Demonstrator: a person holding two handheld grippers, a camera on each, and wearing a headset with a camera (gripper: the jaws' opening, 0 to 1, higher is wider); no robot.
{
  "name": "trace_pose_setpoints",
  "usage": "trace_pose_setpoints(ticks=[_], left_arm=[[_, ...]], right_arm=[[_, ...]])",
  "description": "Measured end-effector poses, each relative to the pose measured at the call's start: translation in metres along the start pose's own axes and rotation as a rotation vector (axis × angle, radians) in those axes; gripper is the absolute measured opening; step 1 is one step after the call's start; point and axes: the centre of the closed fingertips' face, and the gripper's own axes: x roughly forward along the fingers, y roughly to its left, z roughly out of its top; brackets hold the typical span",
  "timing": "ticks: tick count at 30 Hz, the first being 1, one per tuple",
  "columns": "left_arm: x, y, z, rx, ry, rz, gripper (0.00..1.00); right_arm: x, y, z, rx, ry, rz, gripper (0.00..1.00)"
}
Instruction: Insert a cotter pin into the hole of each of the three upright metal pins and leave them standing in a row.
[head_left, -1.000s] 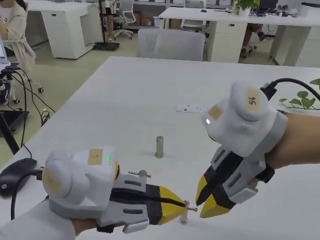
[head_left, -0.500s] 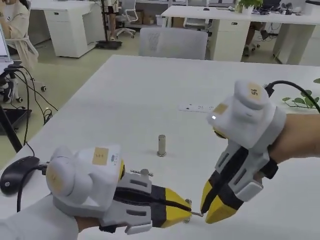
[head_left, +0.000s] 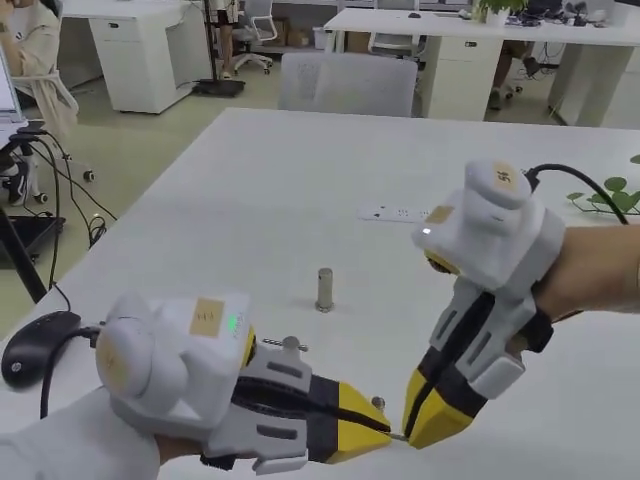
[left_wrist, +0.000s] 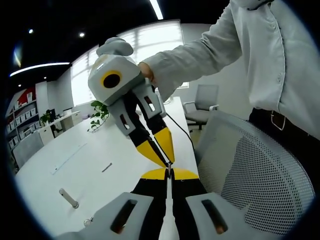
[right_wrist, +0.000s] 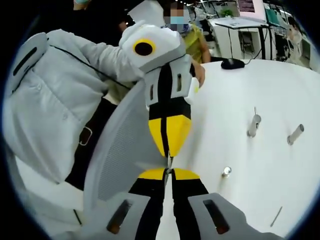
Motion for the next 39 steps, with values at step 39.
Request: trace_pose_setpoints(ticks=[39], left_arm=[[0.0039, 0.0008, -0.0087, -0.03, 0.046, 0.028, 0.0]], right_arm=[[0.0033, -0.0055, -0.0026, -0.251, 0.144, -0.186, 0.04]])
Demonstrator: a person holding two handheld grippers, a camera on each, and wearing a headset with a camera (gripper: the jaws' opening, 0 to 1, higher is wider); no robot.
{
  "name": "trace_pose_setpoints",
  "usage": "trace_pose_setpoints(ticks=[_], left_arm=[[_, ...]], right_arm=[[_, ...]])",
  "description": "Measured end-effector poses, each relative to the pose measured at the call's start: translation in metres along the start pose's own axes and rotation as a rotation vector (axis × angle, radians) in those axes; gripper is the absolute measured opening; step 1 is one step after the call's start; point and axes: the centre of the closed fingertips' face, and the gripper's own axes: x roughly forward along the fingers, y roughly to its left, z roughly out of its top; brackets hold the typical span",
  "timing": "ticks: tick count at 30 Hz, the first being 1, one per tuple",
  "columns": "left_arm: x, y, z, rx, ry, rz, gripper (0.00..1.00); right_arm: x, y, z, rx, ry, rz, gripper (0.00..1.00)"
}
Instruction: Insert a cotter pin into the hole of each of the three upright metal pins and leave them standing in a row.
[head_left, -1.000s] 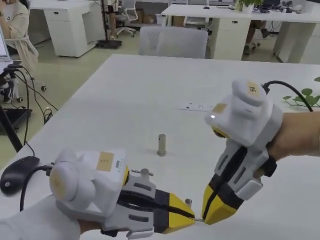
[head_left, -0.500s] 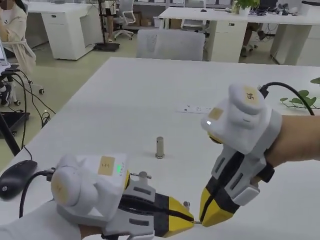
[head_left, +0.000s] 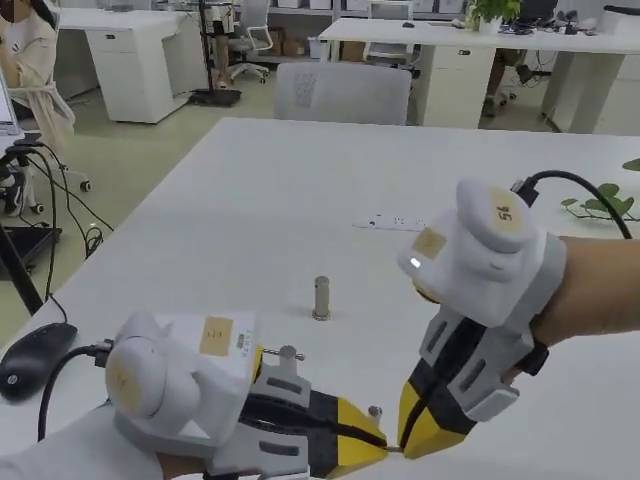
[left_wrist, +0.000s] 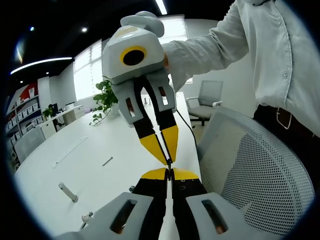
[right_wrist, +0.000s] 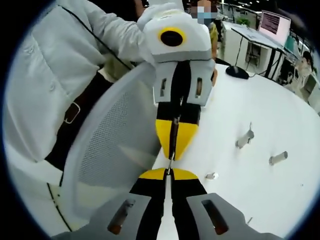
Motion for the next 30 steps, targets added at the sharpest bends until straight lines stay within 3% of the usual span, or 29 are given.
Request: trace_pose_setpoints(ticks=[12, 20, 24, 30], left_arm=[[-0.0016, 0.0062, -0.0023, -0.048, 0.003, 0.031, 0.0], [-0.003, 0.004, 0.0, 0.012, 0.006, 0.03, 0.0], [-0.004, 0.0019, 0.0001, 0.012, 0.004, 0.028, 0.0], [-0.0049, 0.002, 0.0008, 0.012, -0.001, 0.027, 0.0]], right_arm=[[-0.0001, -0.0061, 0.0005, -0.126, 0.059, -0.081, 0.04], [0.0017, -0.0085, -0.0041, -0.022, 0.053, -0.053, 0.08], [0.004, -0.0062, -0.0049, 0.013, 0.035, -0.022, 0.08], [0.007, -0.0069, -0.0053, 0.028, 0.025, -0.02, 0.08]])
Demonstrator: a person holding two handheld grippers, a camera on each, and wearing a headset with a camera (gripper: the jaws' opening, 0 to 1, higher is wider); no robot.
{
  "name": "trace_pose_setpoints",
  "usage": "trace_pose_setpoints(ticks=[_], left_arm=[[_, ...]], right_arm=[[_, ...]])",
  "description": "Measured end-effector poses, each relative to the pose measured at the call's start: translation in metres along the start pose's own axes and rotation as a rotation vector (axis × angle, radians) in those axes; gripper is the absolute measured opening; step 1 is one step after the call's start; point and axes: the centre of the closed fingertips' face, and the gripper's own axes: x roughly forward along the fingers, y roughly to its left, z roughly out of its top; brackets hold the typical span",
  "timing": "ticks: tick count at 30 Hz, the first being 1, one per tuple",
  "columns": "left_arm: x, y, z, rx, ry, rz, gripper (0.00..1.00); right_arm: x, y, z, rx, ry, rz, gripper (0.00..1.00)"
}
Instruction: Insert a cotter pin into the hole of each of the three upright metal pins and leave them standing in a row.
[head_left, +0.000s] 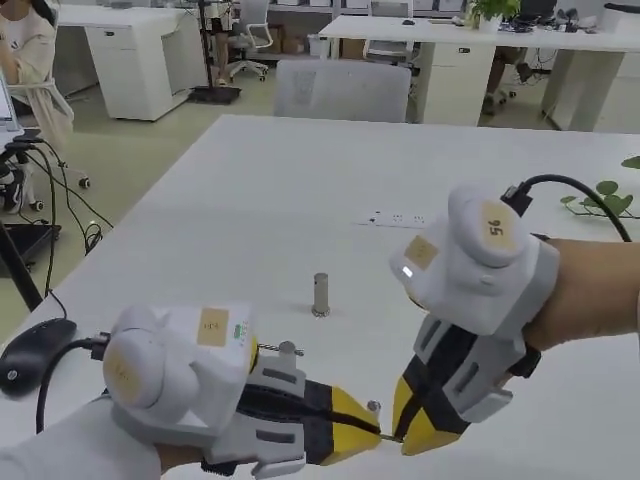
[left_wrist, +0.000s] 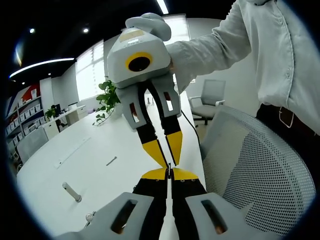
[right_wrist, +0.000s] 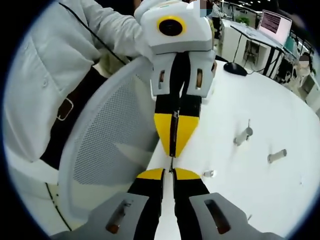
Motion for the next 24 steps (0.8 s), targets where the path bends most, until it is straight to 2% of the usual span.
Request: trace_pose_setpoints(ticks=[12, 24], left_arm=[[0.0003, 0.0057, -0.0014, -0.034, -0.013, 0.012, 0.0], [0.0004, 0.0071, -0.0035, -0.054, -0.012, 0.015, 0.0]], right_arm=[[-0.0045, -0.0058, 0.0021, 0.001, -0.023, -0.049, 0.05], [-0.006, -0.006, 0.0032, -0.006, -0.012, -0.063, 0.05]])
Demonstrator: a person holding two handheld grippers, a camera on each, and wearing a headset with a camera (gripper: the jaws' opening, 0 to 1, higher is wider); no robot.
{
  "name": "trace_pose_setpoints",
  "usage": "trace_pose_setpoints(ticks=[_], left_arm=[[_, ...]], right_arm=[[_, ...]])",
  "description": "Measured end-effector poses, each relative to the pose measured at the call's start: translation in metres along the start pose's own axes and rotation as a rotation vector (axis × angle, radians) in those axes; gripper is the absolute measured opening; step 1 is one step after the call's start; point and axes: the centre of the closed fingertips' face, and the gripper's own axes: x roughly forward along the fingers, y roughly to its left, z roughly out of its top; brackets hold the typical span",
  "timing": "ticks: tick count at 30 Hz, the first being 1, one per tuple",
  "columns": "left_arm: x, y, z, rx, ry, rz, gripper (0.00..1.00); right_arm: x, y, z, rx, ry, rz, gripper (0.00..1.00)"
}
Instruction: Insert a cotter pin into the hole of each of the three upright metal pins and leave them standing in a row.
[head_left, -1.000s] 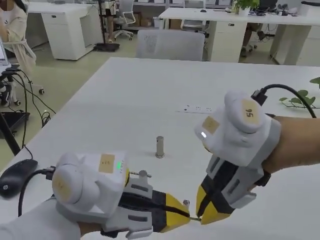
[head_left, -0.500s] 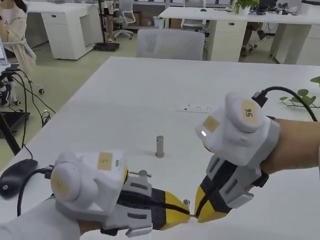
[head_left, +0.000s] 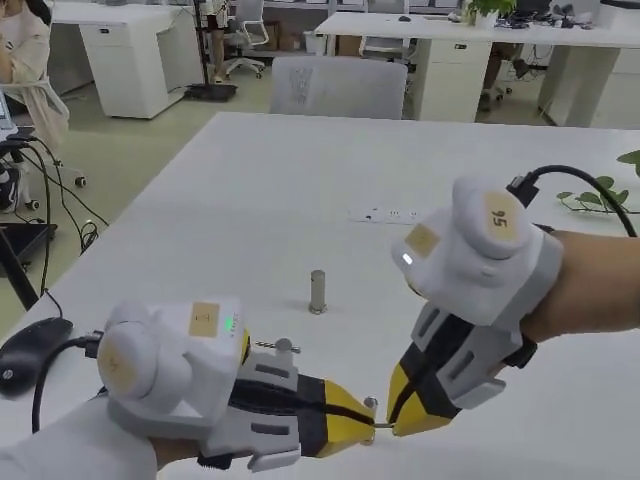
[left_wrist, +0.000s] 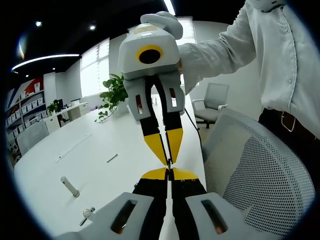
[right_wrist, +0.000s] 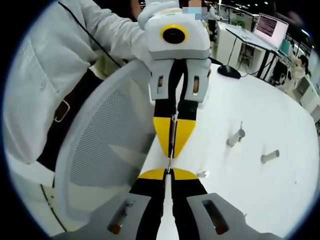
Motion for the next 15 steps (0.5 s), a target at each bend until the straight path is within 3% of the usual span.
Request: trace_pose_setpoints(ticks=[15], left_arm=[[-0.0007, 0.005, 0.0039, -0.014, -0.017, 0.011, 0.0]], right_arm=[[-0.0046, -0.0039, 0.0025, 0.003, -0.008, -0.032, 0.04]])
